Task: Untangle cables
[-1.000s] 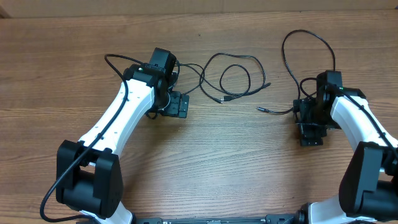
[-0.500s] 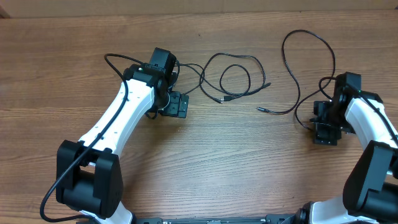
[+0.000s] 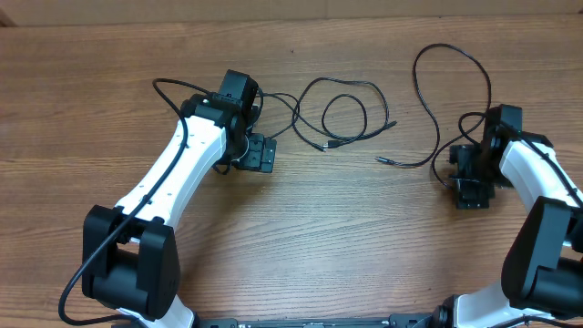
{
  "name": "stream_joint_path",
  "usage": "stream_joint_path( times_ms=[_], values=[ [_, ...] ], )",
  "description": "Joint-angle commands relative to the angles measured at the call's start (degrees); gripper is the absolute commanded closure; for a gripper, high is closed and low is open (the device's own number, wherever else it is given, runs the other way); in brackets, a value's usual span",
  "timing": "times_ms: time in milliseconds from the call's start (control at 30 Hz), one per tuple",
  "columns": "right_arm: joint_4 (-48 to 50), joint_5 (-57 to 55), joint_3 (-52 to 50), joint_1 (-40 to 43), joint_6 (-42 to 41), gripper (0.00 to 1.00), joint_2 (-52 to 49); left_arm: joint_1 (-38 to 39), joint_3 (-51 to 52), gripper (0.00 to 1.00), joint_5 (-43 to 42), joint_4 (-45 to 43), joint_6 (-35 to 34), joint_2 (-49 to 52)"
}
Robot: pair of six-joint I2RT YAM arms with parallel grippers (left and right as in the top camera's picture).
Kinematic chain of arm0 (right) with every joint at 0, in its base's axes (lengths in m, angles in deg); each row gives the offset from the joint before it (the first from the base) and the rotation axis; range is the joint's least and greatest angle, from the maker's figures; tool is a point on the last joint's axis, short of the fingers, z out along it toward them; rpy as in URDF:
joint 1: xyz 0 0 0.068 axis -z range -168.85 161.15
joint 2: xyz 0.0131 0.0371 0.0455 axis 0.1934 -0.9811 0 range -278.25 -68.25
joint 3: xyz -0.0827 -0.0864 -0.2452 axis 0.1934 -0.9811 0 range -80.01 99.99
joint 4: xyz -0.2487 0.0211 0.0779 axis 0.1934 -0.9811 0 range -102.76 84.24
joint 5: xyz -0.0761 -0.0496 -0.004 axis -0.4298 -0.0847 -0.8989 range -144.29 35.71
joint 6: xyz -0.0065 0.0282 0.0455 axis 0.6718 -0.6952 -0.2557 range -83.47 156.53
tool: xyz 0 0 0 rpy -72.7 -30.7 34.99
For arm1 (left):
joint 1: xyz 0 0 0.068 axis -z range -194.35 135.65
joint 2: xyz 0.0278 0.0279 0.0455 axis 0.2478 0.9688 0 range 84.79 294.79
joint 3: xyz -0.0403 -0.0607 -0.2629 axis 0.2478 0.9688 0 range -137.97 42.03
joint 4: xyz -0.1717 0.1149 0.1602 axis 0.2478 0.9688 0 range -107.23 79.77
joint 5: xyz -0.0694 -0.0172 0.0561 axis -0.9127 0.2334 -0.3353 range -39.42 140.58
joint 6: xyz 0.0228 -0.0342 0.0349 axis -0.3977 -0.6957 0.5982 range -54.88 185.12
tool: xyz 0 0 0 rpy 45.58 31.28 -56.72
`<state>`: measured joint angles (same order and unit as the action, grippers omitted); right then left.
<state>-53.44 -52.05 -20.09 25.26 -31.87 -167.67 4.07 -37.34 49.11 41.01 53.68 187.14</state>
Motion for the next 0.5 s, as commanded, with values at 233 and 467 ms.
stream_joint_path(
  times_ms=[233,467],
  values=[
    [0.5,0.42,0.15,-0.66,10.71,0.34,-0.15,0.37,0.15,0.0,0.39,-0.04,1.14,-0.46],
    [2.05,-0.26,0.15,-0.5,9.86,0.94,-0.15,0.37,0.15,0.0,0.37,0.31,1.11,-0.46]
  ],
)
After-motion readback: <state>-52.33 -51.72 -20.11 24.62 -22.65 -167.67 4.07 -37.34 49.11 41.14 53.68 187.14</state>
